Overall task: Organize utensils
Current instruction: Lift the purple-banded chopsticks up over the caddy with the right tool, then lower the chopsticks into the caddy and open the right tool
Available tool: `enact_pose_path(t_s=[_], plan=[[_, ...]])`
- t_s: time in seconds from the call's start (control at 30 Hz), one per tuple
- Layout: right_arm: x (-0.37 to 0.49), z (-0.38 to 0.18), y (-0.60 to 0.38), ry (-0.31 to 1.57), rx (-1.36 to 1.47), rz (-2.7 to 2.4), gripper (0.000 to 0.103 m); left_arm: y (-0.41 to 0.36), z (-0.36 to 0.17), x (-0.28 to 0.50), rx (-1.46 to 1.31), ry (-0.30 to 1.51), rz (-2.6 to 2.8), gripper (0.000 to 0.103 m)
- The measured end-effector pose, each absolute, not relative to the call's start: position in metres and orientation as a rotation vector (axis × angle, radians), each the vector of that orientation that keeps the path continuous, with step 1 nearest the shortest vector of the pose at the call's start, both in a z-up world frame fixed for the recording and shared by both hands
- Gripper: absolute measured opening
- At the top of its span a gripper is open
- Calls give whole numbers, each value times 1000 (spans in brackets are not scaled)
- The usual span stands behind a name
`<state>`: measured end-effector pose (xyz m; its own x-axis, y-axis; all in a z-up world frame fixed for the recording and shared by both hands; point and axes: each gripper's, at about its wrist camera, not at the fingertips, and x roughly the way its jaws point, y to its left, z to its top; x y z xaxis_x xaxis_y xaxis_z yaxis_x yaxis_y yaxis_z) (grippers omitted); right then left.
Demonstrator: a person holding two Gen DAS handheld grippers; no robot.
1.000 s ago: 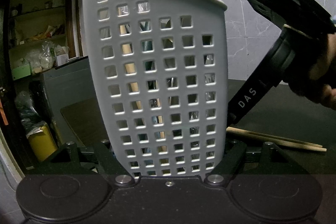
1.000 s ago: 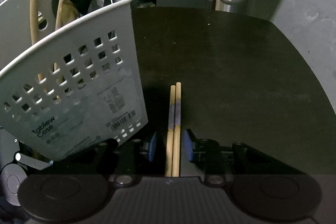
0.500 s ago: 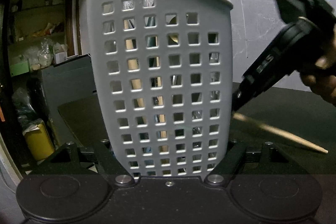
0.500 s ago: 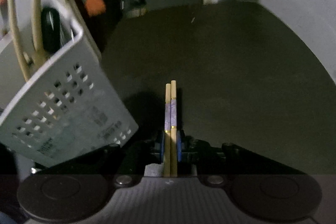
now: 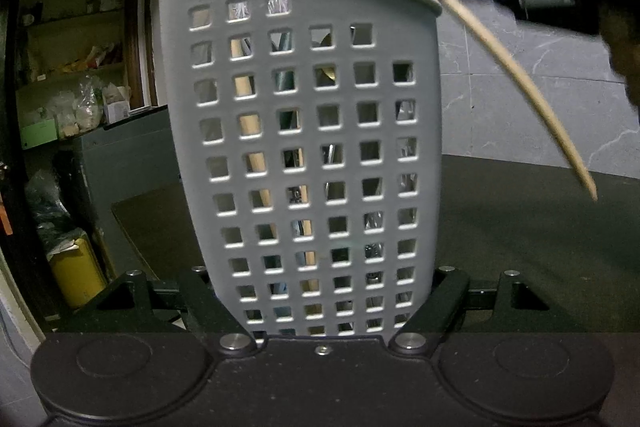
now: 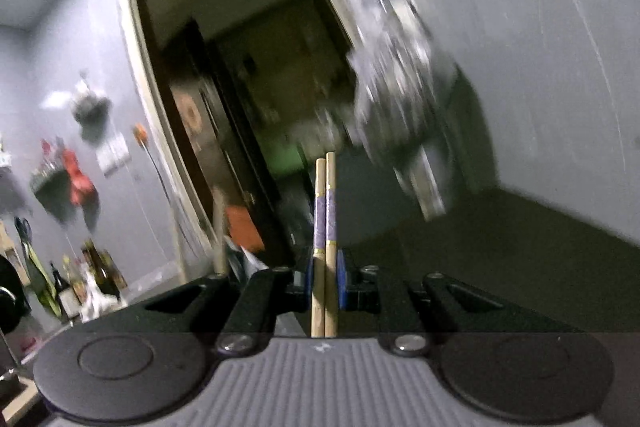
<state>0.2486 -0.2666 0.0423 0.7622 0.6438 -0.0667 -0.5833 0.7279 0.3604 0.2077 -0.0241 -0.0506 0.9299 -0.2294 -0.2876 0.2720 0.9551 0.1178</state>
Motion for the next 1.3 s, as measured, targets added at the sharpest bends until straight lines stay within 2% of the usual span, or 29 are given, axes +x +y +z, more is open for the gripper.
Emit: enact_pose_path(t_s=[0.3, 0.53, 1.3], plan=[[238, 116, -240, -33, 304, 744, 14, -24, -50, 208, 157, 275, -258, 78], [241, 144, -202, -110, 314, 821, 14, -24, -50, 206, 157, 274, -260, 78], [258, 65, -169, -90, 309, 840, 15, -23, -49, 206, 156, 274, -260, 78]])
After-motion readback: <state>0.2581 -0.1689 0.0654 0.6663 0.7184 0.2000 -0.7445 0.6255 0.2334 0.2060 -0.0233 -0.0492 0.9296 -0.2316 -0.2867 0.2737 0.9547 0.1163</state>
